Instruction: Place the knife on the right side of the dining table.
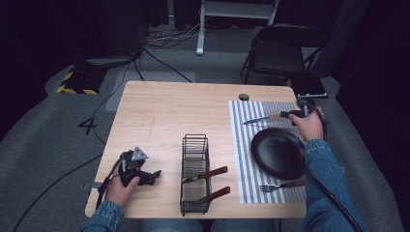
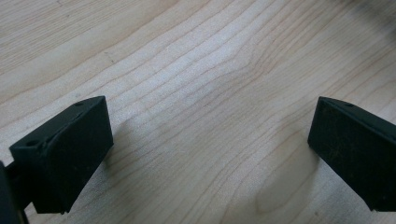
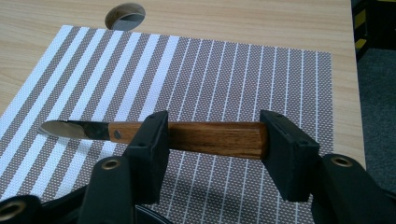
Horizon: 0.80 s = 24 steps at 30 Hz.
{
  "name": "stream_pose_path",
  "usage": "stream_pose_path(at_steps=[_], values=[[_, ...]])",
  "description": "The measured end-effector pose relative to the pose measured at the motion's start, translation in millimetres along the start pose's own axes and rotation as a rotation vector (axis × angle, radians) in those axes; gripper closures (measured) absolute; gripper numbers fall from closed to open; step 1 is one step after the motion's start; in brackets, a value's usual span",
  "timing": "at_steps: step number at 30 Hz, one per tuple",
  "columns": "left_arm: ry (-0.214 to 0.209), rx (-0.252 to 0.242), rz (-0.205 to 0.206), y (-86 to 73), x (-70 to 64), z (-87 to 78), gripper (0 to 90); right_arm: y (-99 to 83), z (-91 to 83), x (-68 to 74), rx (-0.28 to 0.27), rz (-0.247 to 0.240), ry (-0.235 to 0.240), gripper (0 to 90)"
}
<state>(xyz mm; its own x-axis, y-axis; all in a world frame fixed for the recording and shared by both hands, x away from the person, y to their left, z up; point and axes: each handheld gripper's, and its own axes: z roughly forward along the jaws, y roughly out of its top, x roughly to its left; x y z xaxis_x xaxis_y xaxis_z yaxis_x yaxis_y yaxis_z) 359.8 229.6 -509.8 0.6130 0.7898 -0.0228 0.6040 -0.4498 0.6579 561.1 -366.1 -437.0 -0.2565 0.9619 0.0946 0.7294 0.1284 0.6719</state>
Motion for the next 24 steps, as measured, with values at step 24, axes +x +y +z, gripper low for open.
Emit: stream_pose_path(at_steps=[24], values=[[0.0,0.0,0.0,0.0,0.0,0.0,0.2,-15.6,19.2,-15.1,0.041,0.036,0.015,44.9]])
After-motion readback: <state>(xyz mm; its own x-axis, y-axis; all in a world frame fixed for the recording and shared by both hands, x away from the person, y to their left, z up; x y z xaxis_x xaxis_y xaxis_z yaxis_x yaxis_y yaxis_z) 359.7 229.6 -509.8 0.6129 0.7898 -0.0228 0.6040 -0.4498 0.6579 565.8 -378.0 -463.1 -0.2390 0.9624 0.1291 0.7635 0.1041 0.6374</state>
